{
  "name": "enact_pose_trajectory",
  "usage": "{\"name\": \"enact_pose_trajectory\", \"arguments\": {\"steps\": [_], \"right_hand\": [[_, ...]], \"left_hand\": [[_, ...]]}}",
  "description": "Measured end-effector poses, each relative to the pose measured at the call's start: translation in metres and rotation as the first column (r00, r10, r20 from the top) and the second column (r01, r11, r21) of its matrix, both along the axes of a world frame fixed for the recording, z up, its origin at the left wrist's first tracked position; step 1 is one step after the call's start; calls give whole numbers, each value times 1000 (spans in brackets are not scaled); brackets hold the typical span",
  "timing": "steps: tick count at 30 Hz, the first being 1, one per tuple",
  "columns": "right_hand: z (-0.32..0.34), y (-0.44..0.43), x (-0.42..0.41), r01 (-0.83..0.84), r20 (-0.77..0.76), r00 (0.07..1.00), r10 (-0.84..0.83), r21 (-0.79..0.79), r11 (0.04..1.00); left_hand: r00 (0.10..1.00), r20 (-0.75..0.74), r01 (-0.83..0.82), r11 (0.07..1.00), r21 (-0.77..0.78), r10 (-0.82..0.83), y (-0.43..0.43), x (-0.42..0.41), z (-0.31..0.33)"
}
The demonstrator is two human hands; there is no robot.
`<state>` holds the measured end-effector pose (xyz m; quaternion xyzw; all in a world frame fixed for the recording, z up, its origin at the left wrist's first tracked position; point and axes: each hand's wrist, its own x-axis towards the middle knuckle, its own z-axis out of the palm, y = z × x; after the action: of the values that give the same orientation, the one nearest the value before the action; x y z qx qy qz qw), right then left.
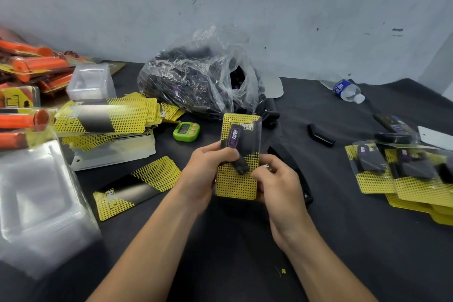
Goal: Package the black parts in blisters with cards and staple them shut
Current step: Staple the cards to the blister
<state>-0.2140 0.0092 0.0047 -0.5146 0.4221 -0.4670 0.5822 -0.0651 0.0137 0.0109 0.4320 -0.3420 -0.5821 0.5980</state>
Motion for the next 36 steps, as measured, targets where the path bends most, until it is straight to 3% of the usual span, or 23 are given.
{"name": "enact_pose_trajectory", "arguments": {"steps": [4, 9, 13, 20, 26, 29, 33, 36], "right_hand": [[-4, -2, -1, 30, -68, 997, -36, -87, 996], [-4, -4, -5, 4, -275, 958, -86, -284, 959], [-3, -5, -8, -39, -246, 969, -21, -237, 971], [1, -3, -6, -129, -306, 949, 75, -162, 978], [21, 8, -37, 20, -144, 989, -31, -79, 997], [29, 19, -73, 47, -74, 996, -48, -23, 999], [41, 26, -135, 229, -148, 960, -236, -61, 972], [46, 25, -176, 392, -222, 889, -401, -85, 916]], "left_hand": [[992, 126, 1, 997, -78, 9, -1, 0, -4], [983, 106, -148, 988, -44, 151, -2, -12, -1], [958, 59, -276, 958, -79, 281, -1, -16, 2], [947, 28, -316, 946, -78, 319, 0, -24, 6], [923, 151, -316, 922, -225, 353, 1, -39, 29], [922, 195, -289, 931, -224, 334, 1, -77, 43], [932, 298, -167, 975, -149, 205, -9, -147, 50], [959, 253, -125, 992, -28, 128, -25, -197, 51]]}}
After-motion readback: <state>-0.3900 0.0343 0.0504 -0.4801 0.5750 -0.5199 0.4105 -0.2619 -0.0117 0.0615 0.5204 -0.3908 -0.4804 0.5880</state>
